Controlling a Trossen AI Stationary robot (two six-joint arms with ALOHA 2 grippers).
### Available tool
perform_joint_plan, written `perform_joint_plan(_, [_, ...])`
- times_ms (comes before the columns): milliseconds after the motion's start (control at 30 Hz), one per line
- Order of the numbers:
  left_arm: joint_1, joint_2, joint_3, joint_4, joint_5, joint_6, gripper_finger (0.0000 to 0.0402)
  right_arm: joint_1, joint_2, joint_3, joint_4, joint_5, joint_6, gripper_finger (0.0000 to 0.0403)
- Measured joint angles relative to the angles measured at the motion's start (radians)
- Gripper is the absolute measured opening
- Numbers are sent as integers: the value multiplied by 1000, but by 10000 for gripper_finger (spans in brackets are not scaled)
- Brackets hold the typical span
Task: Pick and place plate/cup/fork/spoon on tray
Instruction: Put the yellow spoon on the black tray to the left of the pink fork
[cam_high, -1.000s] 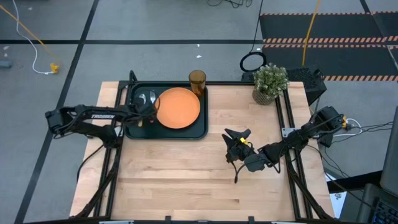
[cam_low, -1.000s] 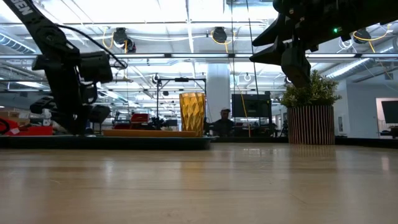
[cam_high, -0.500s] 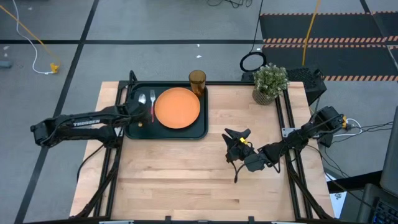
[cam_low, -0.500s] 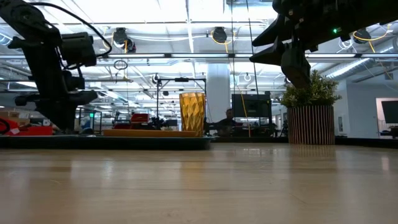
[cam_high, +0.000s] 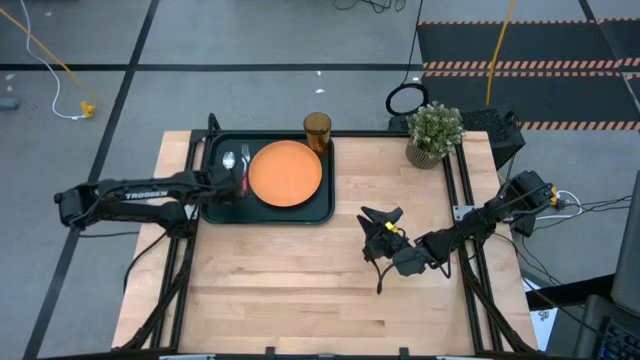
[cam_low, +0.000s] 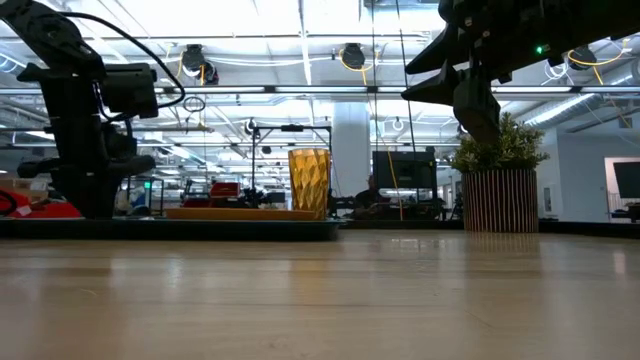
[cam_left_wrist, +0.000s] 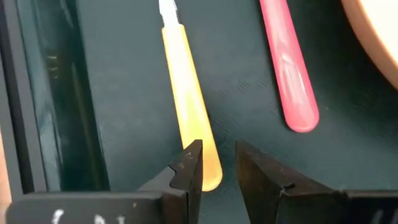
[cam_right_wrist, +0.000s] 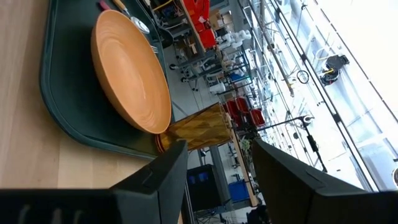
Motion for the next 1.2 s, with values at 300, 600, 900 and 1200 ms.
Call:
perform_joint_plan(300, [-32, 55, 0, 7, -92, -43, 97, 0, 0, 0, 0, 0, 4, 176])
perform_joint_plan(600, [-30, 71, 0, 17, -170, -50, 97, 0, 0, 0, 0, 0, 4, 176])
perform_joint_plan(900, [-7, 71, 0, 37, -175, -74, 97, 1, 0, 0, 0, 0, 4, 176])
perform_joint_plan(1200, [25, 70, -61, 175, -169, -43, 97, 2, 0, 0, 0, 0, 0, 176])
